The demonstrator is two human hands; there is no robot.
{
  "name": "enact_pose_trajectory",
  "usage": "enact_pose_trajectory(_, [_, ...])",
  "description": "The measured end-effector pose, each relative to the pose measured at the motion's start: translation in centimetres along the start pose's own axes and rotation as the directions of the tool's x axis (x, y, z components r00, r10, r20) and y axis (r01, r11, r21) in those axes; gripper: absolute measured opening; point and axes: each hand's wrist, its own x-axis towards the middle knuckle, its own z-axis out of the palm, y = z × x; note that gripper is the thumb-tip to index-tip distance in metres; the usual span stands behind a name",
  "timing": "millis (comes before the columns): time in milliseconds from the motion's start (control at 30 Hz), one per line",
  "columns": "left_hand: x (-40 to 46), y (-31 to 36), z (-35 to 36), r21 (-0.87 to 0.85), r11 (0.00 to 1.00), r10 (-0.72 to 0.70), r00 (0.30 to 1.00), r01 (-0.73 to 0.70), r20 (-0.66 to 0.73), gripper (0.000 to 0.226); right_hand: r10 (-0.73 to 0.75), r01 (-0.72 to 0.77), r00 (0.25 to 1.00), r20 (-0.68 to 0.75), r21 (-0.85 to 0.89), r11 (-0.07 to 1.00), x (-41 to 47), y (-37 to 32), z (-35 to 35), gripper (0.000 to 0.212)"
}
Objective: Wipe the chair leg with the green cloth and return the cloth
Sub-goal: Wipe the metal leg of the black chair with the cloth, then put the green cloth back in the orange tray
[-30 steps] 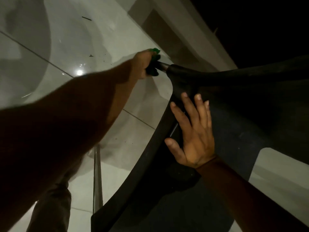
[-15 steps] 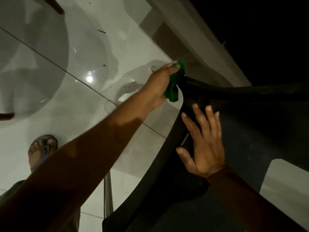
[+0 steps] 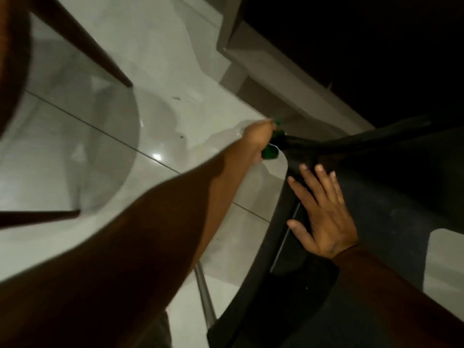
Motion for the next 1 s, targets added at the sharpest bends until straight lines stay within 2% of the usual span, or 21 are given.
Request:
enact_pose_trajectory(100, [-5.4,0.9,-1.9,-0.055,0.998,0.033,0.998,-0.03,0.046,0.012,0.089,-0.085,0.992,0.091,-0.042,0.995,0.1,-1.7,-1.3,0.079])
enact_pose_trajectory(167, [-8.8,2.1,-4.3,-0.021,0.994,0.108,0.994,-0.108,0.007,0.016,0.176,-0.167,0.977,0.122,-0.077,0.983,0.6,-4.1,-2.1,0.077])
enact_pose_trajectory(300, [-15.3,4.8,-10.8,0.19,0.931,0.333,0.939,-0.313,-0.086,0.042,0.219,-0.216,0.973,0.069,-0.053,0.975,5.1,-11.4,-4.6,0.077])
enact_pose_trajectory(433, [-22.7,7.1,-17.5,0.522,0.72,0.607,0.779,-0.457,-0.156,0.048,0.218,-0.218,0.976,0.016,0.017,0.976,13.6,-18.7,-7.7,0.079])
enact_pose_trajectory(533, [-28.4,8.9,-22.5,0.611,0.6,0.738,0.651,-0.517,-0.174,0.051,0.171,-0.17,0.985,-0.011,0.087,0.982,19.3,-24.0,-9.8,0.081])
enact_pose_trajectory(633, [-33.2,10.0,-28.3,0.717,0.52,0.801,0.557,-0.465,-0.22,0.056,0.063,-0.059,0.998,-0.024,0.125,0.99,23.6,-30.2,-11.3,0.083])
enact_pose_trajectory(767, [-36.9,11.2,-36.9,0.853,0.434,0.853,0.436,-0.289,-0.286,0.058,-0.092,0.092,0.996,-0.005,0.118,0.989,28.1,-37.7,-11.5,0.075])
enact_pose_trajectory(900, [-36.2,11.6,-44.4,0.889,0.443,0.829,0.43,-0.114,-0.357,0.062,-0.175,0.174,0.985,0.004,0.057,0.983,31.0,-42.2,-8.9,0.072])
enact_pose_trajectory(1000, [-34.1,11.6,-47.8,0.898,0.44,0.782,0.494,-0.006,-0.38,0.066,-0.193,0.193,0.981,-0.013,0.041,0.98,31.5,-43.2,-6.2,0.072])
